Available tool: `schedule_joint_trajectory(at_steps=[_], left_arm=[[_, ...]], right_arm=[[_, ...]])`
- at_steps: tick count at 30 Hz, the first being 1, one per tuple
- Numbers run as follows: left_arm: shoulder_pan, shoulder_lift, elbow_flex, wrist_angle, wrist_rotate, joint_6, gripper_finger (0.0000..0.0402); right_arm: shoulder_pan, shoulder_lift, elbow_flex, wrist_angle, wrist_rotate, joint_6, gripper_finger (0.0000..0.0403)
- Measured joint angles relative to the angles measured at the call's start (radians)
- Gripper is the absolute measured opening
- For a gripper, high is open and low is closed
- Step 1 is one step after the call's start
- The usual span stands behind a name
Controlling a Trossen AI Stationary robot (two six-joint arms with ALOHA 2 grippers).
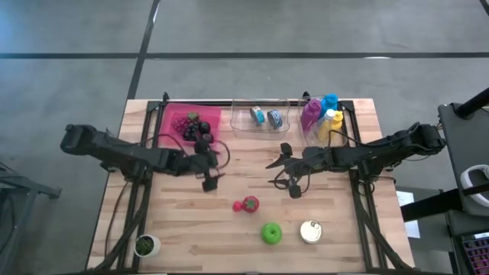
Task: Pick & Place Food Item
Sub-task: Put the strawberry into the pink bin
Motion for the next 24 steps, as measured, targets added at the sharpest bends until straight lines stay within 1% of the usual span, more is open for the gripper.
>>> schedule_joint_trajectory(at_steps=[3, 6, 11, 17, 22, 24], left_arm=[[-0.069, 0.022, 0.0, 0.037, 0.0, 0.024, 0.0396], [-0.117, 0.064, 0.0, 0.073, 0.002, 0.007, 0.0398], [-0.143, 0.16, 0.026, 0.101, 0.027, 0.003, 0.0398], [-0.144, 0.305, 0.131, 0.108, 0.178, 0.003, 0.0397], [-0.149, 0.383, 0.199, 0.105, 0.33, 0.0, 0.0397], [-0.154, 0.399, 0.217, 0.108, 0.37, 0.0, 0.0399]], right_arm=[[0.0, 0.0, 0.0, 0.0, 0.0, 0.0, 0.0228], [0.0, 0.0, 0.0, 0.0, 0.0, 0.0, 0.0228], [0.0, 0.0, 0.0, 0.0, 0.0, 0.0, 0.0228], [0.0, 0.0, 0.0, 0.0, 0.0, 0.0, 0.0228], [0.0, 0.0, 0.0, 0.0, 0.0, 0.0, 0.0228], [0.0, 0.0, 0.0, 0.0, 0.0, 0.0, 0.0228]])
